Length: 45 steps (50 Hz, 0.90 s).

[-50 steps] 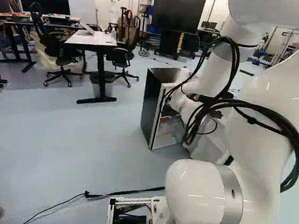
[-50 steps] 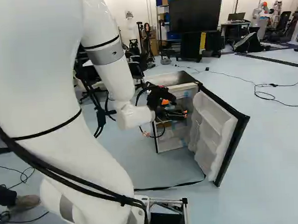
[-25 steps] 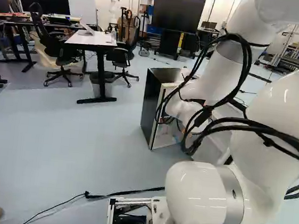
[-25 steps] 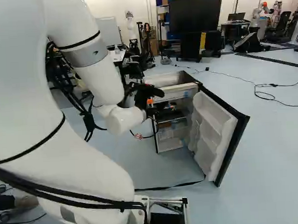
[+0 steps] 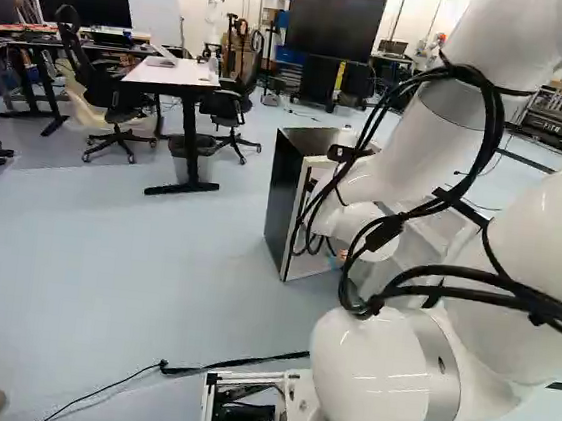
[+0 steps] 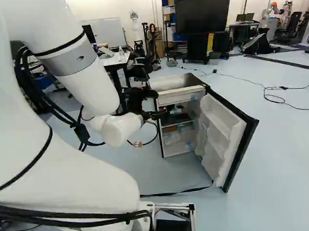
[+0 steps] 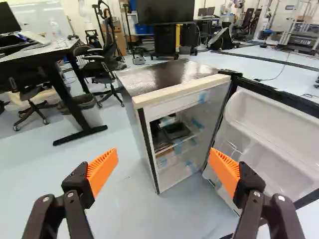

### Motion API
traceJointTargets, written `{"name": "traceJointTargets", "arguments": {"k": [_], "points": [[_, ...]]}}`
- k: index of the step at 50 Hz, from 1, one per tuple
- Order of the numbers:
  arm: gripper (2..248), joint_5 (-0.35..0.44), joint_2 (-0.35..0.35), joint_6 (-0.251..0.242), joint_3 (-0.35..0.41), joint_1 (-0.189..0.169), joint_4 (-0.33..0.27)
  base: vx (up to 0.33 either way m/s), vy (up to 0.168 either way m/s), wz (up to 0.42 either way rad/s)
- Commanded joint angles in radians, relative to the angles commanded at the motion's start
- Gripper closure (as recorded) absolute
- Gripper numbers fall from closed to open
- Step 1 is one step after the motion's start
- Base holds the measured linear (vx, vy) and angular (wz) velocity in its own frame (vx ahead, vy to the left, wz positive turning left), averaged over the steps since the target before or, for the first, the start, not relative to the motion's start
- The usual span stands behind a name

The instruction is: Open the fridge door

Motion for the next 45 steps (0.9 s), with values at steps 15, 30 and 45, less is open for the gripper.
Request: {"name": "traceJointTargets", "arguments": {"k": [15, 30, 45], "points": [[3, -0.021, 0.048, 0.000, 0.031, 0.024, -0.071, 0.000, 0.000, 0.000], [3, -0.034, 0.077, 0.000, 0.050, 0.038, -0.115, 0.000, 0.000, 0.000], [3, -0.039, 0.090, 0.000, 0.059, 0.045, -0.134, 0.000, 0.000, 0.000]]}}
